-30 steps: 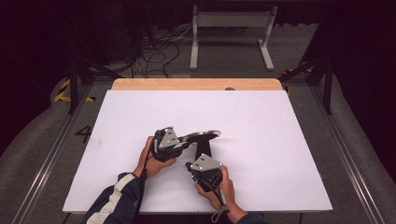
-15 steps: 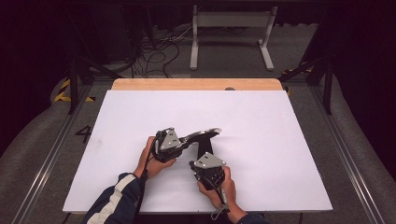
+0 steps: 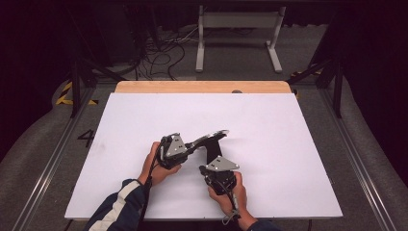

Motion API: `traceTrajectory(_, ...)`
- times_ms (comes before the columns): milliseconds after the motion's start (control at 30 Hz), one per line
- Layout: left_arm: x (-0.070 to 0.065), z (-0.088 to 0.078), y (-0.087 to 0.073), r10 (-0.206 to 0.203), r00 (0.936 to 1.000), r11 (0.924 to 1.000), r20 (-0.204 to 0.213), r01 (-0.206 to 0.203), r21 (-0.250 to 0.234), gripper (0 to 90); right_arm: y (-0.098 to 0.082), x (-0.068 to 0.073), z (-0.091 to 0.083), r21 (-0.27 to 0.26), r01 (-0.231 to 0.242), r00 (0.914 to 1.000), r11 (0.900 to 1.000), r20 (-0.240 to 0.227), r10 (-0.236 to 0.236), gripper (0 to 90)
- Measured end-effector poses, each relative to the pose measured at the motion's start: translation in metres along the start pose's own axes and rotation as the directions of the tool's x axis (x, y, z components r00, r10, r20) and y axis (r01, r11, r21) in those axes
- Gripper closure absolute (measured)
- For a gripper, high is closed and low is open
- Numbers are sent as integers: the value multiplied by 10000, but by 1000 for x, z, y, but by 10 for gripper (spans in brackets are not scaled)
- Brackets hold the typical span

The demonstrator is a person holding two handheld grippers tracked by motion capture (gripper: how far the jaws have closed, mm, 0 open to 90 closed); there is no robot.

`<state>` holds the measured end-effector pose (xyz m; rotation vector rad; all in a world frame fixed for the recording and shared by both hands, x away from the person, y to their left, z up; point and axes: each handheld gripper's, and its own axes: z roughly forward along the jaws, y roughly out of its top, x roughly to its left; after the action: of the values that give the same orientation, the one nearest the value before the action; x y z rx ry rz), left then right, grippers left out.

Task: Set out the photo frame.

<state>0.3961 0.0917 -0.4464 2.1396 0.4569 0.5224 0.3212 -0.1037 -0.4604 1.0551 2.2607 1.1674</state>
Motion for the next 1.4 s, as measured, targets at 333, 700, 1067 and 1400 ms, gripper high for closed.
traceTrajectory(333,-2,-2,1,130,9999,9999,102,-131,106,802,-2,-6,-4,114,-41,10000,9999,9,41,900)
traceTrajectory(700,-6,-4,2,337,9992,9993,205,-340,151,802,-3,-16,-8,133,-41,10000,9999,6,40,900)
traceTrajectory(1067,-9,-6,4,484,9979,9986,442,-492,175,801,-4,-30,-13,171,-231,9997,9996,-15,231,900)
traceTrajectory(1400,-11,-5,5,387,9975,9992,595,-390,44,789,-3,-38,-15,207,-169,9998,9996,-130,171,900)
